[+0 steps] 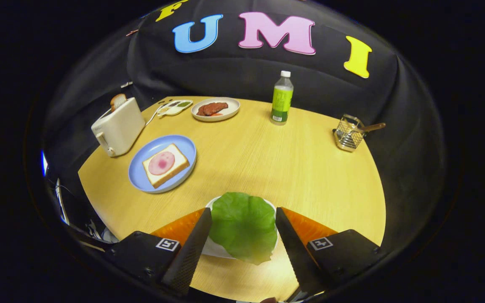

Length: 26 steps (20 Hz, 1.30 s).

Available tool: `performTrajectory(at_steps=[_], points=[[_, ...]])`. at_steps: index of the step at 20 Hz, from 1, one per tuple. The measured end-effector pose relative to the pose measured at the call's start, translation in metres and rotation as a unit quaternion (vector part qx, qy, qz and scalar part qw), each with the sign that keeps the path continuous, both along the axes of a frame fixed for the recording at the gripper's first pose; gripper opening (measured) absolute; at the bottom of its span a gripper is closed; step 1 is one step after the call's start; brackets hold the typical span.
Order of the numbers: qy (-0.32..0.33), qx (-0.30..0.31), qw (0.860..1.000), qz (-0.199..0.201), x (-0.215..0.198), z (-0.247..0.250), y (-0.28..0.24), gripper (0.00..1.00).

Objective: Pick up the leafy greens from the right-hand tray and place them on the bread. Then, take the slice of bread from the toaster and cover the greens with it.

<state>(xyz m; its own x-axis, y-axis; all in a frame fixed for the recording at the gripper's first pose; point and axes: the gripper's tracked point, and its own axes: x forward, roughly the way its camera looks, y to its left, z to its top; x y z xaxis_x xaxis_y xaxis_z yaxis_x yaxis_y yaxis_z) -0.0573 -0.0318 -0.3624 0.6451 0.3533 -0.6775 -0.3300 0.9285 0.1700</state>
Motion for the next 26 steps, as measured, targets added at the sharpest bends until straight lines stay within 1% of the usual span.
performTrajectory(at_steps=[2, 6, 9, 11, 14, 15, 16, 17, 20, 21, 23, 24, 26], points=[[0.027, -0.008, 0.999, 0.015, 0.003, -0.024, 0.004, 0.92], [0.067, -0.017, 0.996, 0.05, 0.001, -0.052, 0.017, 0.79], [0.09, -0.042, 0.993, 0.07, -0.002, -0.07, 0.018, 0.77], [0.094, -0.038, 0.992, 0.069, 0.001, -0.071, 0.021, 0.67], [0.107, -0.035, 0.992, 0.063, -0.001, -0.072, 0.019, 0.66], [0.106, -0.035, 0.992, 0.063, 0.0, -0.075, 0.02, 0.62], [0.108, -0.034, 0.991, 0.066, -0.001, -0.074, 0.021, 0.62], [0.107, -0.033, 0.992, 0.064, 0.0, -0.074, 0.022, 0.56], [0.107, -0.03, 0.992, 0.061, 0.0, -0.074, 0.02, 0.18], [0.108, -0.028, 0.992, 0.061, 0.0, -0.074, 0.02, 0.12], [0.111, -0.027, 0.992, 0.06, 0.0, -0.073, 0.018, 0.11], [0.111, -0.024, 0.992, 0.058, -0.001, -0.07, 0.018, 0.07], [0.1, -0.021, 0.993, 0.05, 0.0, -0.06, 0.014, 0.07]])
